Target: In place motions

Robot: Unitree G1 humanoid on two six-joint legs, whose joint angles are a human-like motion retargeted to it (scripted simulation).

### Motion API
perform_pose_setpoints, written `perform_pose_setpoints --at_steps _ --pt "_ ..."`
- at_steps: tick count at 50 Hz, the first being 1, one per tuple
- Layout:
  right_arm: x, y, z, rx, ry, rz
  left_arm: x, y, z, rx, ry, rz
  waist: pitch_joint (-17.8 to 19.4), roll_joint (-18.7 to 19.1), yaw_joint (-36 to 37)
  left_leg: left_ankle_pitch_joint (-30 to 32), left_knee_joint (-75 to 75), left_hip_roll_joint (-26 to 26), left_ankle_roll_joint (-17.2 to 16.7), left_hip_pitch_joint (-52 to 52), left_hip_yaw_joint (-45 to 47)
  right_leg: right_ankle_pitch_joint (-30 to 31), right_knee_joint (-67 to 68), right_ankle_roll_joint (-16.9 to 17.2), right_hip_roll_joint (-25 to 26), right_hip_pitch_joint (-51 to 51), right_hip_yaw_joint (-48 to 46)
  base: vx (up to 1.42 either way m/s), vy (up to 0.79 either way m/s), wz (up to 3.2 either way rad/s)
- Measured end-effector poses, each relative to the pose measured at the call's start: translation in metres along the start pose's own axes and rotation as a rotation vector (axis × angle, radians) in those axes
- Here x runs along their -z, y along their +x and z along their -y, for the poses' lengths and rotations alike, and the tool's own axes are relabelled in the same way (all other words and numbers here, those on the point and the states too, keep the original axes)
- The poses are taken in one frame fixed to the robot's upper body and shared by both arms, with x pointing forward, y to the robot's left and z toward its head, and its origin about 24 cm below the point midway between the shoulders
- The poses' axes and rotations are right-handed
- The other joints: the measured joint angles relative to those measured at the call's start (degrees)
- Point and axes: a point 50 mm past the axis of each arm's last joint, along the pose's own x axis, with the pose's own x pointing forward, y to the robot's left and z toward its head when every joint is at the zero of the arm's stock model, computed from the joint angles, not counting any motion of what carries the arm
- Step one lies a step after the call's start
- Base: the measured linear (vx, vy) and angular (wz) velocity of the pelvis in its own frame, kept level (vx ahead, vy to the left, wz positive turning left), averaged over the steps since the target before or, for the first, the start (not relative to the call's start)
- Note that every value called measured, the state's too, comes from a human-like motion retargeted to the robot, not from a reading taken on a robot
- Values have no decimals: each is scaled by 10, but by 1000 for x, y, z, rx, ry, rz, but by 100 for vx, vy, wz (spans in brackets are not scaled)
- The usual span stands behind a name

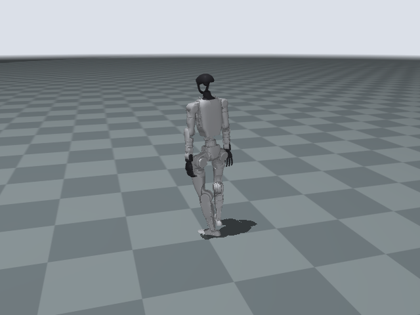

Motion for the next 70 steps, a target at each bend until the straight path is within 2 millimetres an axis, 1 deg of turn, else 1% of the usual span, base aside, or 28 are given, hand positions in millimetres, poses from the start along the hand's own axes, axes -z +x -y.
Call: perform_pose_setpoints --at_steps 2,4,8,10,11,12,14,16,20,24,26,30,32,33,35,38,40,44,47,48,49,50,53,57,60,62,65,70 --pt "8 0 -1 13 2 -22 5 0 -4 -5 -14 -8 -10 3 2 -13 -4 12 -9 9 72 -3 -4 11 -15 6 -88 -19 -5 -298" --pt "11 -1 0 22 14 -35 7 0 -6 -8 -33 -13 -15 6 -2 -22 -7 21 -17 17 129 10 -3 10 -24 10 -139 -31 -9 -258" --pt "18 -1 4 25 79 -71 12 -1 -12 -25 -52 -31 -25 15 -18 -37 -18 29 -39 36 244 31 11 2 -27 11 -183 -33 -12 -253" --pt "23 -2 4 29 115 -90 14 -1 -12 -27 -50 -41 -31 19 -26 -41 -21 30 -48 40 273 40 11 2 -26 15 -190 -24 -18 -184" --pt "28 -3 4 31 142 -108 15 -1 -11 -27 -48 -46 -36 20 -32 -44 -22 26 -54 43 285 44 3 17 -24 21 -196 -15 -15 -184" --pt "32 -3 3 32 166 -125 15 -1 -11 -26 -46 -50 -40 21 -38 -45 -23 25 -59 46 296 54 -8 25 -23 26 -208 -14 -19 -169" --pt "41 -4 0 29 207 -158 14 -1 -10 -26 -42 -49 -46 26 -46 -46 -23 27 -70 51 313 103 -40 19 -15 30 -238 -16 -27 -137" --pt "50 -6 -4 26 248 -197 10 0 -7 -25 -45 -33 -52 30 -48 -44 -22 31 -84 59 336 144 -57 19 -7 21 -215 -13 -22 -157" --pt "66 -10 -12 15 300 -277 -4 1 1 -3 -59 26 -57 32 -63 -33 -11 39 -102 82 368 156 -86 7 20 14 -160 -7 -28 -122" --pt "76 -13 -19 1 302 -320 -12 1 10 14 -62 60 -67 30 -76 6 15 49 -94 107 376 151 -93 10 27 15 -108 2 -27 -73" --pt "79 -14 -23 -8 299 -333 -15 1 15 29 -50 74 -74 15 -68 38 43 49 -71 117 377 151 -95 11 15 18 -102 10 -28 -88" --pt "77 -13 -25 -23 289 -328 -23 1 23 45 -9 110 -74 -45 -39 95 160 53 22 119 345 148 -93 8 -35 32 -59 10 -27 -94" --pt "69 -11 -18 -19 270 -296 -30 0 28 50 13 134 -60 -70 -24 103 307 101 88 77 284 146 -91 10 -62 46 -37 8 -13 -74" --pt "63 -9 -13 -14 258 -275 -34 0 30 55 21 146 -54 -70 -20 109 368 130 100 52 255 145 -92 10 -63 51 -35 3 -11 -50" --pt "51 -6 -2 1 231 -226 -41 -1 35 66 36 165 -47 -56 -14 105 452 158 91 -13 162 142 -95 4 -49 55 -33 0 -13 -41" --pt "34 -4 13 23 198 -148 -43 -1 43 78 61 181 -45 -40 1 64 474 98 58 -105 25 138 -93 -2 -40 50 -17 0 1 -50" --pt "22 -3 21 34 181 -97 -42 -1 45 81 82 182 -43 -37 11 18 444 76 57 -126 8 136 -90 -3 -42 49 -6 7 -2 -41" --pt "6 -2 28 43 166 -32 -31 0 46 83 116 153 -41 -16 27 -17 282 38 38 -126 -8 130 -91 -3 -24 55 0 14 -1 -35" --pt "1 -1 23 20 158 -22 -12 2 44 77 113 90 -38 11 43 23 109 0 16 -95 -39 121 -97 -7 18 76 11 35 -2 -59" --pt "3 -1 20 8 158 -28 -2 3 43 78 109 59 -40 15 39 20 83 -30 31 -78 -89 118 -97 -6 22 85 9 41 3 -3" --pt "3 -1 17 -2 149 -33 6 3 43 83 98 31 -43 18 27 20 81 -19 29 -70 -75 114 -96 -5 23 91 4 41 9 37" --pt "3 -1 15 -11 136 -37 13 3 43 90 83 4 -45 22 11 20 91 12 17 -67 -28 111 -95 -3 23 97 -2 34 10 20" --pt "4 0 4 -19 135 -44 30 1 39 94 43 -84 -53 21 -13 24 77 -8 26 -69 -45 100 -88 0 19 99 -6 25 5 15" --pt "20 -1 -7 -29 144 -89 34 2 31 69 22 -90 -48 13 7 17 60 -20 32 -42 -30 94 -92 0 22 118 1 26 9 -20" --pt "44 -5 -17 -44 95 -192 37 2 28 60 9 -92 -67 12 25 10 54 -25 35 -41 -25 91 -90 6 19 115 8 30 9 -16" --pt "56 -7 -19 -40 88 -252 35 2 28 55 -15 -83 -76 11 30 7 56 -27 35 -47 -28 90 -87 9 16 111 6 12 6 9" --pt "66 -10 -17 -33 110 -315 25 2 29 61 -50 -49 -70 11 29 3 56 -31 38 -48 -37 85 -79 11 14 114 -4 7 5 25" --pt "66 -10 -12 -17 194 -297 4 3 29 62 -42 15 -62 18 21 2 69 -24 35 -63 -70 48 -16 16 8 104 5 5 3 53"
